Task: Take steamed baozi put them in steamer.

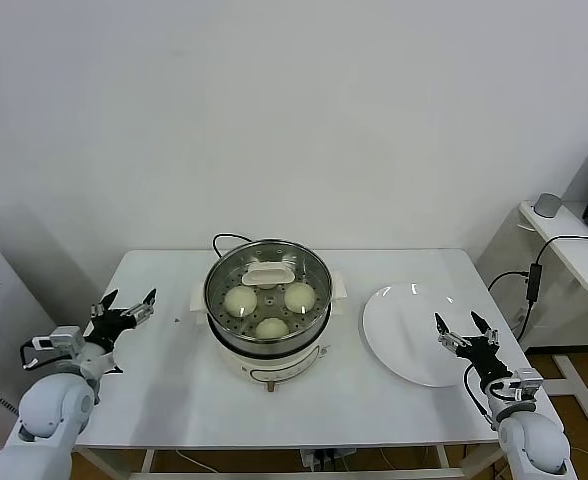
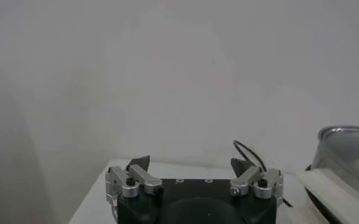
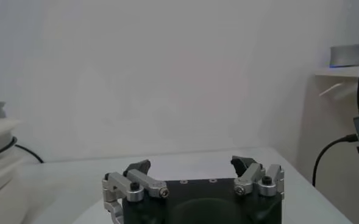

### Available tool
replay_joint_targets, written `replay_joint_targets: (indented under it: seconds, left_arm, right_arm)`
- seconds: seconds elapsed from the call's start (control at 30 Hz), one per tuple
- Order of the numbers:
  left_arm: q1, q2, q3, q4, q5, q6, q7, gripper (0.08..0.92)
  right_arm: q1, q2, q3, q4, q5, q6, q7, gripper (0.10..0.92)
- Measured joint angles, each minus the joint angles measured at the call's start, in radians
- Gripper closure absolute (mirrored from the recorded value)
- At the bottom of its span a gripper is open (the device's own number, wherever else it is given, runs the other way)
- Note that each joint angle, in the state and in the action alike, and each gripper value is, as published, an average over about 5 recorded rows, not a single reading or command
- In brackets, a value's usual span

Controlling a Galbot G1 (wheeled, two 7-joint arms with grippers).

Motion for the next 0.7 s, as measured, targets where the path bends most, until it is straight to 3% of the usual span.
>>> replay_joint_targets:
  seconds: [0.7]
  left_arm:
    - [0.012, -0.011, 0.005, 0.02, 0.035, -0.021, 0.004, 0.177]
  right_arm:
    - [0.006, 0.014, -0.011, -0.007, -0.007, -0.007, 0.006, 0.203]
